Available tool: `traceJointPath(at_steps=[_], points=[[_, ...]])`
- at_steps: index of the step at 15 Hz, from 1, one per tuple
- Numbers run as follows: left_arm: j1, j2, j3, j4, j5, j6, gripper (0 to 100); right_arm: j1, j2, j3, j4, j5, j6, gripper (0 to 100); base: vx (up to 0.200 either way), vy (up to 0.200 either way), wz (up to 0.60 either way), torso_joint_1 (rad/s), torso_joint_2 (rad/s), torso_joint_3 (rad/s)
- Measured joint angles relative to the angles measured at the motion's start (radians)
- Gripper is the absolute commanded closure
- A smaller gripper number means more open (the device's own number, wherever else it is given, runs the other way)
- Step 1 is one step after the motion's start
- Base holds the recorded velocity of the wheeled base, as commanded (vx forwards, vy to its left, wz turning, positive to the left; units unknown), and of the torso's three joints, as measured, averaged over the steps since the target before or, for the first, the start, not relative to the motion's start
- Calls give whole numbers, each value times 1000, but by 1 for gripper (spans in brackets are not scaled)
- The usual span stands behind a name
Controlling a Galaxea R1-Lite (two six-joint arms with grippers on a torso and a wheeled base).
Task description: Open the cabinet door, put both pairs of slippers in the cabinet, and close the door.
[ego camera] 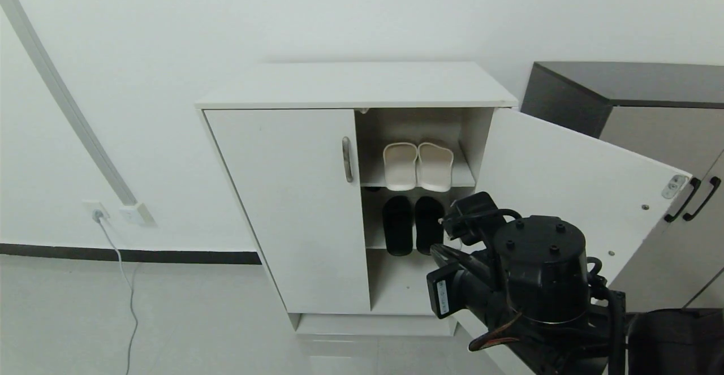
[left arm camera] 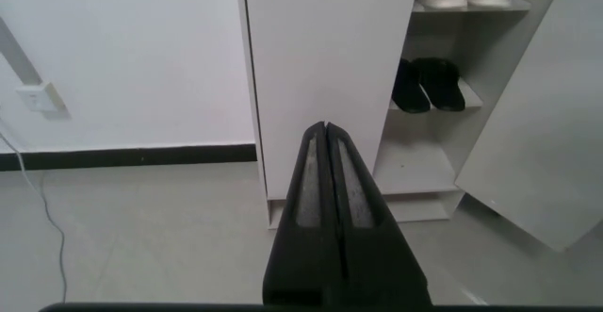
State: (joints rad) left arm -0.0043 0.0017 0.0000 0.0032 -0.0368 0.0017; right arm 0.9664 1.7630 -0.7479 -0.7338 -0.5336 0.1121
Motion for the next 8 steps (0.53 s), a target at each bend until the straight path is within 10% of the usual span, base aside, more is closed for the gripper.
traceJointPath(at_steps=[8], points=[[0,0,0,0,0,1,100,-3,-7,-1,0,0,0,100,0,0,0,180,-494,-319]])
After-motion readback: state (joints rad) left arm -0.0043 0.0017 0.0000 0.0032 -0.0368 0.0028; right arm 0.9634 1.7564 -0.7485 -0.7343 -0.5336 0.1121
